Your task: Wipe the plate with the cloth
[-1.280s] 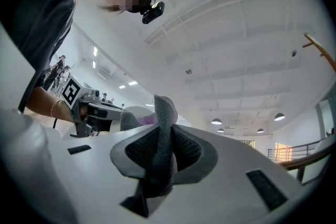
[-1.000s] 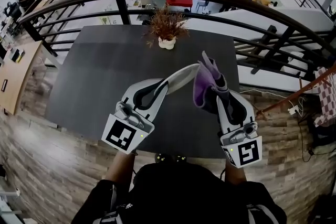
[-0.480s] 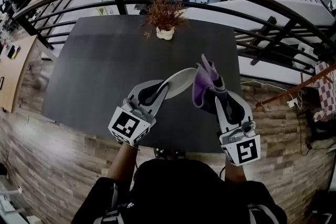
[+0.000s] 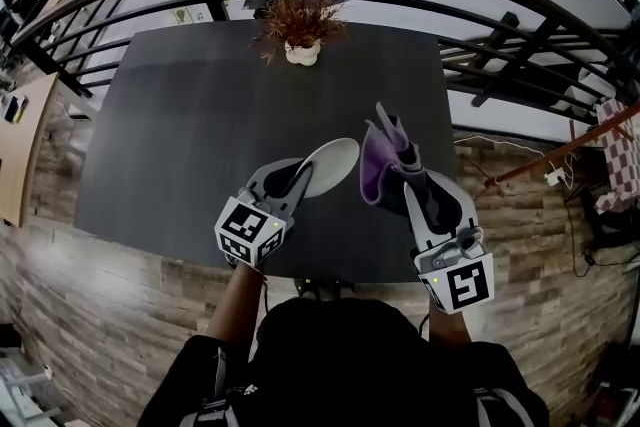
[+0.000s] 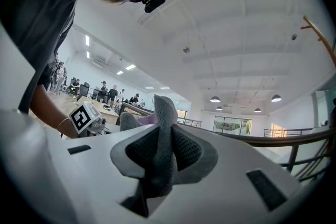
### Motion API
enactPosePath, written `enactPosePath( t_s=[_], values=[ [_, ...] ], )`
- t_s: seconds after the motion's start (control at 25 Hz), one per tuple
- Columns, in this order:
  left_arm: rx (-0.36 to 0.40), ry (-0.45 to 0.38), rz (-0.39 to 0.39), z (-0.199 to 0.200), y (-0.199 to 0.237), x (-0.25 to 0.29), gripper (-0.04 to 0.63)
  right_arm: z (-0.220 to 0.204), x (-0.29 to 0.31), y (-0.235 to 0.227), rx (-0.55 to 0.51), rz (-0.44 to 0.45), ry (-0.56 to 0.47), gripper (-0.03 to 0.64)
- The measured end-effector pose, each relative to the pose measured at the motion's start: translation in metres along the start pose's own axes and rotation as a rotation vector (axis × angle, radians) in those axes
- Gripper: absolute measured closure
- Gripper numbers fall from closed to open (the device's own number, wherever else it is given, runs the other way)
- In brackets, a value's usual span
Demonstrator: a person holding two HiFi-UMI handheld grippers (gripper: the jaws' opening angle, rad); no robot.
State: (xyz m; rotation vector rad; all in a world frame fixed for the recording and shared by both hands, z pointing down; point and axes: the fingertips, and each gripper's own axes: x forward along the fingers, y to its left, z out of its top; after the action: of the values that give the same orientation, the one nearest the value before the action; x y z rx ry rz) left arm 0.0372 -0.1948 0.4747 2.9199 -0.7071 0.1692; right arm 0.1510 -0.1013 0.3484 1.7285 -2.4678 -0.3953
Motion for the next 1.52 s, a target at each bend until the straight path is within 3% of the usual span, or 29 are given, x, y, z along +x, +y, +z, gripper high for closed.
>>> enactPosePath(
  t_s=[0.6, 0.84, 1.16, 1.52],
  values=[
    [-0.122, 0.156, -0.026, -0.079, 0.010, 0.028, 0.578, -0.008, -0.011, -0.006, -0.026, -0.044, 0.058, 0.546],
    [-0.169, 0.150, -0.016, -0.087, 0.020, 0.031, 0.577, -0.007, -0.013, -0.007, -0.037, -0.059, 0.065, 0.546],
    [-0.172, 0.166, 0.064, -0.102, 0.039, 0.031, 0.572, -0.008, -0.021, -0.010, -0.044, -0.082, 0.079, 0.545],
    [-0.173, 0.241, 0.154, -0.127, 0.062, 0.032, 0.537, -0.006, -0.025, -0.012, -0.063, -0.099, 0.088, 0.546]
  ],
)
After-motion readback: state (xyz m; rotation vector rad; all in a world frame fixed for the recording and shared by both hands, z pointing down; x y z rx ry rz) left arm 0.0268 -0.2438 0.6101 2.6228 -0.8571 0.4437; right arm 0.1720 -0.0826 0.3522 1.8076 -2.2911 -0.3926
